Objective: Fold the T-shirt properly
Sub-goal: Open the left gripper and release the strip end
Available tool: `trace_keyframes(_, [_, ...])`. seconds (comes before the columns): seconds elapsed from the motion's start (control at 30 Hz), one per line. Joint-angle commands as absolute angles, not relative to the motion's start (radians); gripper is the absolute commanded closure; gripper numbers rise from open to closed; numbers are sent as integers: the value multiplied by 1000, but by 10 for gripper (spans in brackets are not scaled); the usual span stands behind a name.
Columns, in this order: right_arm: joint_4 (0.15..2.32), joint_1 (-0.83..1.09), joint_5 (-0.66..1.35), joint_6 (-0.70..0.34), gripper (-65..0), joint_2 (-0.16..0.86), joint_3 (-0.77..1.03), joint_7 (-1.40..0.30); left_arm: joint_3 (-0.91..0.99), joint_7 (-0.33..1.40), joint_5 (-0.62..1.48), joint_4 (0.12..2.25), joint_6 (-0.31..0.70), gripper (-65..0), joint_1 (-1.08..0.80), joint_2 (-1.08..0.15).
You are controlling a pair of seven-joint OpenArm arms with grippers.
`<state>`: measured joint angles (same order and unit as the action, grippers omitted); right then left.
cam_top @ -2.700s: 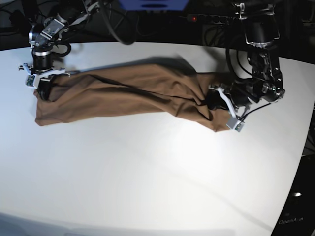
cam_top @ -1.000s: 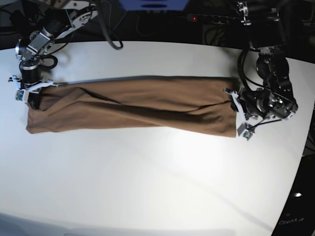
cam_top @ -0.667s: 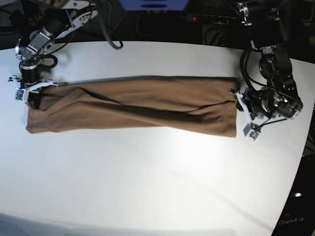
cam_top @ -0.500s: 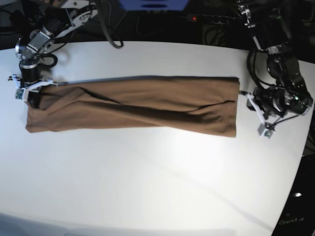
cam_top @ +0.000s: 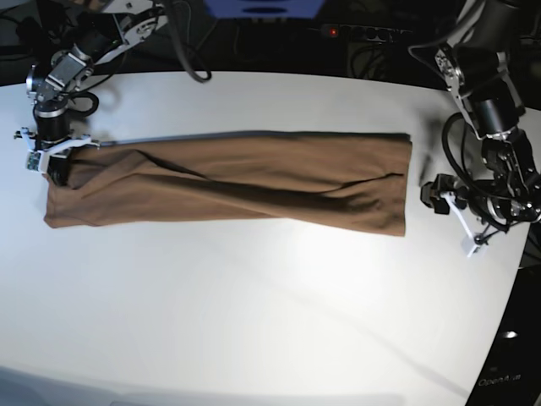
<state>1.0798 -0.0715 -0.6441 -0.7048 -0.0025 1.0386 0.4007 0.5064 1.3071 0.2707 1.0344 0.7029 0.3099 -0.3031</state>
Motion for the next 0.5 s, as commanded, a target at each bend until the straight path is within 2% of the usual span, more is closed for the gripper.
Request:
trace_keyframes(0.0, [1081,-68,-679,-698,-7,4,1046,338,493,1353,292,1003,698,-433,291,-291])
trace_keyframes(0.2, [1081,-56,-679,-698,-7,4,1040,338,463,1396,510,1033,698,-369,286,-346])
trace_keyframes(0.47, [1081,-56,-679,-698,-7,2,1040,338,467,1396,556,1030,698,-347,263,-433])
